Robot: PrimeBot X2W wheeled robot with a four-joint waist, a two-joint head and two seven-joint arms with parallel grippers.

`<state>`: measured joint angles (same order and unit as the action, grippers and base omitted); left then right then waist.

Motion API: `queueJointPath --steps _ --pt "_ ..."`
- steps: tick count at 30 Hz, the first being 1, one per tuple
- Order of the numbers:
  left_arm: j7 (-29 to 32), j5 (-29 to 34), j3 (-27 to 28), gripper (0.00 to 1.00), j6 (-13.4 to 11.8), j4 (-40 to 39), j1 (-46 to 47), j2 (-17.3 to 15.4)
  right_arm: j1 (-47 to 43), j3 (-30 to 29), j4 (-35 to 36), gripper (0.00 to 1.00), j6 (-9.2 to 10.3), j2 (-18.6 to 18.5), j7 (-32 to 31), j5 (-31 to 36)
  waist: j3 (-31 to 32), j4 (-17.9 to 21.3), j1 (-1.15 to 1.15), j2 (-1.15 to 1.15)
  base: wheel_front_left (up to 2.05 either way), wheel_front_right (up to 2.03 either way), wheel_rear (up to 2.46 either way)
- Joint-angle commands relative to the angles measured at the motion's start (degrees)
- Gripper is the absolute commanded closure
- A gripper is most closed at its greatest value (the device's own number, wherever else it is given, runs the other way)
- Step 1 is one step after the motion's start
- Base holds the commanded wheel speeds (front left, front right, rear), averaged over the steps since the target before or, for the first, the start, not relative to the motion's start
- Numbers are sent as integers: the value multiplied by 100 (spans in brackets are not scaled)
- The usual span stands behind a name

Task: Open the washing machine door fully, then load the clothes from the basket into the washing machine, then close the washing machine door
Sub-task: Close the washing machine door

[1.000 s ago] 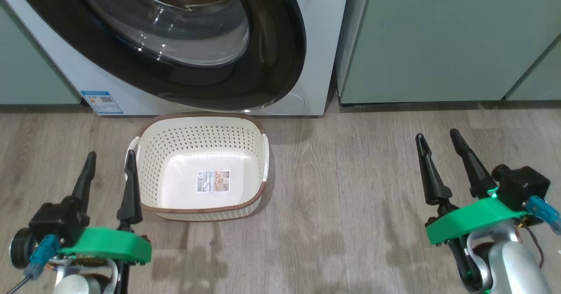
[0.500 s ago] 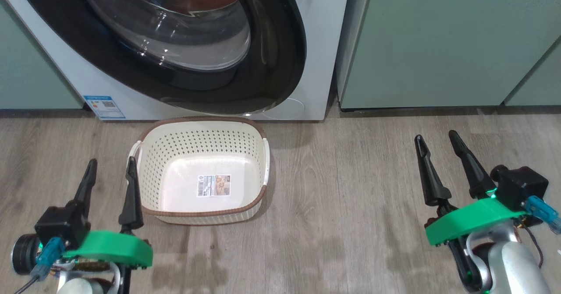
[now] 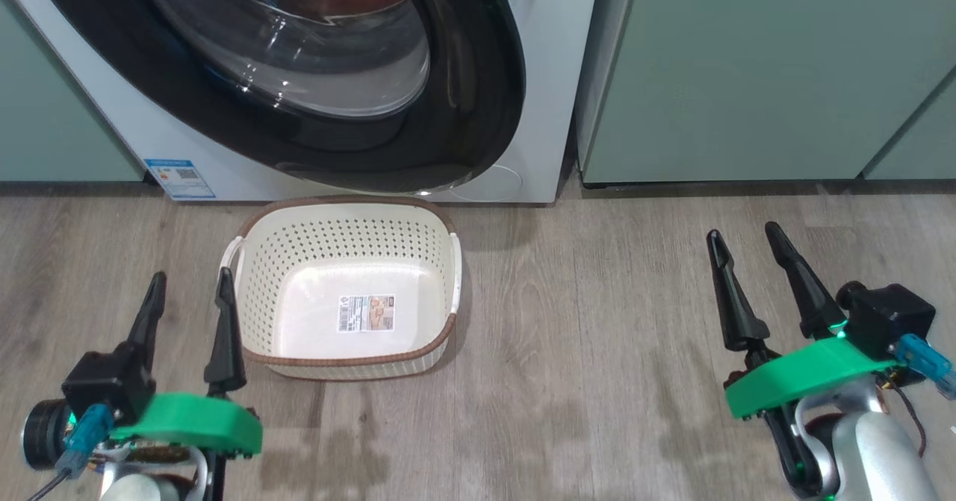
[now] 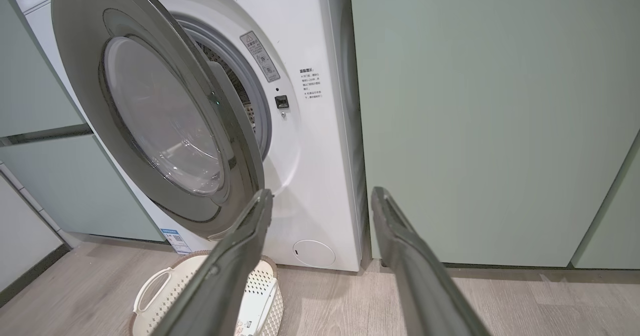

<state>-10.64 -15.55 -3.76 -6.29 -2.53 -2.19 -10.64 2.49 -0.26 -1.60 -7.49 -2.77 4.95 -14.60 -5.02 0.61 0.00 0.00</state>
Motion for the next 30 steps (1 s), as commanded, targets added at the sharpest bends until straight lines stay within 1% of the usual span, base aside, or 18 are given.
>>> queueJointPath --steps 1,4,5,6,12,19,20,26,30 --pt "-1 22 171 0 -36 -166 182 -120 64 123 235 0 0 -10 -6 34 -9 -11 0 0 0 0 0" --pt "-3 19 158 0 -52 -163 222 -117 56 138 240 0 0 -10 -20 28 -33 -54 0 0 0 0 0" --pt "-3 21 158 0 -64 -166 238 -117 59 136 240 25 0 -10 -22 26 -47 -73 0 0 0 0 0" --pt "-7 19 154 0 -80 -170 280 -112 68 107 231 100 0 -10 -21 16 -79 -140 0 0 0 0 0" --pt "-53 -3 133 0 -104 -154 493 -82 291 61 234 100 0 -10 -77 90 -268 -496 0 0 0 0 0" --pt "-198 -79 101 0 -118 25 754 56 1068 229 99 100 0 -10 -256 287 -413 -1074 0 0 0 0 0" --pt "-198 -79 101 0 -118 25 754 56 1068 229 99 100 0 -10 -256 287 -413 -1074 0 0 0 0 0" --pt "-314 -146 108 0 -104 179 867 161 1863 665 -407 100 0 -10 -422 231 -478 -1503 0 0 0 0 0" --pt "-360 -150 107 0 -96 243 925 199 2286 773 -881 100 0 -10 -408 216 -527 -1709 0 0 0 0 0"
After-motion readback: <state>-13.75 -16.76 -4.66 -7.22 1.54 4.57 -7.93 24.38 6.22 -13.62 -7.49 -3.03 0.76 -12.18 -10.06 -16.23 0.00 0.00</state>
